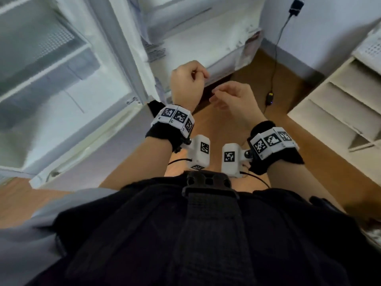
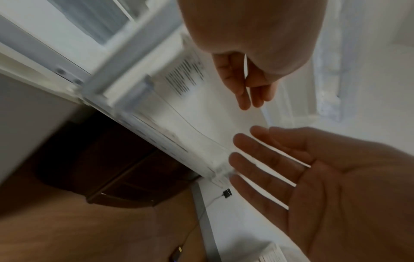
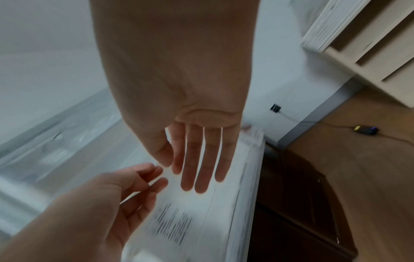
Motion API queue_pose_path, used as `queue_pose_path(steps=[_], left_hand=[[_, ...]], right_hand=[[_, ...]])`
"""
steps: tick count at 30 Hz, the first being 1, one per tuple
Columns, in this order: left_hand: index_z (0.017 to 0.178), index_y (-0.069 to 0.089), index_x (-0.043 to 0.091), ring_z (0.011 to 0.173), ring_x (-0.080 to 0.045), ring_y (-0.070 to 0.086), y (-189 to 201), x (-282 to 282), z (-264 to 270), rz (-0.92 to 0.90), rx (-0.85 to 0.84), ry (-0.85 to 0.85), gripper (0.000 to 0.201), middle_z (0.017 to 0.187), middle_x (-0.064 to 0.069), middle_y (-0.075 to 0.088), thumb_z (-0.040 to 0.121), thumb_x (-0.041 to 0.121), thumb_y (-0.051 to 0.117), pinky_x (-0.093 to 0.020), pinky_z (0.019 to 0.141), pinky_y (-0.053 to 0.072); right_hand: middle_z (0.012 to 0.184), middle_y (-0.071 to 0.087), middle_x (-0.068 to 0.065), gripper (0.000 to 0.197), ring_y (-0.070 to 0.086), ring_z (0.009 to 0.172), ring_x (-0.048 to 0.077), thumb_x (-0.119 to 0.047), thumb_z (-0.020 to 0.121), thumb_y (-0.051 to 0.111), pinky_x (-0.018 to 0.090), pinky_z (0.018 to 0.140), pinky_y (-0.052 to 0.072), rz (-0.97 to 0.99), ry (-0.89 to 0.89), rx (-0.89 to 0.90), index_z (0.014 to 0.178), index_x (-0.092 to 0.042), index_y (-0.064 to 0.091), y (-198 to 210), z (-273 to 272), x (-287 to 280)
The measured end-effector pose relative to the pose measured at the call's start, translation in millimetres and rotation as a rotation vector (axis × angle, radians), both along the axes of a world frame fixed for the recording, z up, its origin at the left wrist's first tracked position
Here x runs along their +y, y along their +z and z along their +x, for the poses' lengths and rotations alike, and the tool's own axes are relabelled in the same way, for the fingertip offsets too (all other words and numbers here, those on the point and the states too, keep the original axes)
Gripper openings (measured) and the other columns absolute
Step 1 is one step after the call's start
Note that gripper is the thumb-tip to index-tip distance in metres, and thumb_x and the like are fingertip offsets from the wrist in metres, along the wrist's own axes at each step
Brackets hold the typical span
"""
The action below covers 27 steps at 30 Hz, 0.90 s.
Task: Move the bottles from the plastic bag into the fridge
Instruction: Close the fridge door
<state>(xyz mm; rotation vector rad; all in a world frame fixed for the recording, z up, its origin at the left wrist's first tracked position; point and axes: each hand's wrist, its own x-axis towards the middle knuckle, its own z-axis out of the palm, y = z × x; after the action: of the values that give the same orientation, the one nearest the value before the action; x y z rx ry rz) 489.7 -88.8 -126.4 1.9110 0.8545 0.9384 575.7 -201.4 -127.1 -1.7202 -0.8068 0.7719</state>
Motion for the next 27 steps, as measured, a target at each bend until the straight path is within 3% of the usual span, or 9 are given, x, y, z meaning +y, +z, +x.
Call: queue_pose_path(steps=[8,11,13,15,17,20,22,25,27], left_hand=[[0.075,0.072,0.009,0.078,-0.016,0.064,21.4,-18.5,150.2,0.097,0.035,-0.209,0.023,0.082,-0.005,0.071,0.078,0.001,0.051,-0.026,0.074,0.053],[0.079,0.07,0.011,0.093,-0.018,0.061,34.2,-11.9,209.7,0.189,-0.03,-0.209,0.022,0.093,-0.006,0.069,0.08,0.005,0.049,-0.003,0.076,0.036],[0.079,0.07,0.011,0.1,-0.019,0.058,45.8,-6.3,243.5,0.29,-0.081,-0.21,0.023,0.096,-0.006,0.068,0.081,0.012,0.046,0.001,0.078,0.033],[0.077,0.07,0.01,0.105,-0.025,0.058,58.7,0.3,272.4,0.406,-0.124,-0.201,0.018,0.094,-0.008,0.068,0.079,0.007,0.051,-0.008,0.086,0.035],[0.074,0.069,0.011,0.105,-0.031,0.06,70.0,11.1,294.7,0.558,-0.097,-0.161,0.015,0.09,-0.007,0.07,0.076,0.004,0.056,-0.028,0.092,0.044],[0.067,0.069,0.017,0.098,-0.029,0.065,85.7,22.8,315.0,0.731,-0.065,-0.046,0.018,0.081,0.001,0.071,0.076,0.011,0.055,-0.051,0.093,0.049],[0.068,0.07,0.018,0.094,-0.025,0.065,95.8,31.9,326.3,0.693,-0.062,0.002,0.02,0.08,0.002,0.07,0.078,0.015,0.052,-0.044,0.086,0.052],[0.095,0.07,0.016,0.114,-0.022,0.055,100.1,41.2,338.8,0.648,0.131,0.058,0.027,0.107,-0.002,0.067,0.088,0.012,0.044,-0.023,0.082,0.04],[0.108,0.067,0.016,0.117,-0.019,0.052,99.3,43.5,343.9,0.624,0.302,0.074,0.031,0.118,-0.002,0.064,0.093,0.009,0.041,-0.024,0.084,0.038]], right_hand=[[0.088,0.071,0.005,0.013,0.069,0.073,0.003,-0.009,0.093,0.053,0.014,0.066,0.055,0.068,-0.345,-0.082,0.103,-0.011,0.062,1.6,122.8,-38.6],[0.087,0.07,-0.001,0.014,0.069,0.076,0.003,-0.012,0.094,0.053,0.014,0.068,0.056,0.032,-0.416,-0.138,0.105,-0.016,0.061,5.2,174.7,-36.4],[0.087,0.071,-0.001,0.014,0.07,0.078,0.005,-0.013,0.094,0.052,0.016,0.071,0.057,0.014,-0.436,-0.142,0.105,-0.016,0.061,9.9,204.5,-29.6],[0.089,0.071,0.003,0.014,0.07,0.079,0.008,-0.012,0.094,0.052,0.017,0.073,0.057,0.02,-0.435,-0.153,0.104,-0.015,0.06,13.7,231.2,-20.7],[0.09,0.071,0.004,0.013,0.07,0.079,0.009,-0.011,0.094,0.052,0.015,0.071,0.057,0.016,-0.417,-0.166,0.104,-0.016,0.06,17.6,249.5,-12.0],[0.091,0.071,0.004,0.013,0.07,0.079,0.007,-0.012,0.094,0.054,0.016,0.071,0.057,0.006,-0.359,-0.152,0.104,-0.016,0.06,17.5,275.0,-0.8],[0.092,0.072,0.004,0.012,0.071,0.08,0.009,-0.013,0.093,0.054,0.02,0.075,0.058,-0.01,-0.331,-0.143,0.103,-0.017,0.06,14.7,291.0,5.0],[0.093,0.072,0.007,0.012,0.071,0.08,0.012,-0.013,0.093,0.055,0.025,0.078,0.059,-0.012,-0.276,-0.132,0.102,-0.017,0.061,14.1,310.8,18.4],[0.094,0.071,0.008,0.012,0.071,0.08,0.012,-0.013,0.093,0.055,0.022,0.077,0.059,-0.009,-0.236,-0.127,0.103,-0.016,0.061,15.1,322.7,29.1]])
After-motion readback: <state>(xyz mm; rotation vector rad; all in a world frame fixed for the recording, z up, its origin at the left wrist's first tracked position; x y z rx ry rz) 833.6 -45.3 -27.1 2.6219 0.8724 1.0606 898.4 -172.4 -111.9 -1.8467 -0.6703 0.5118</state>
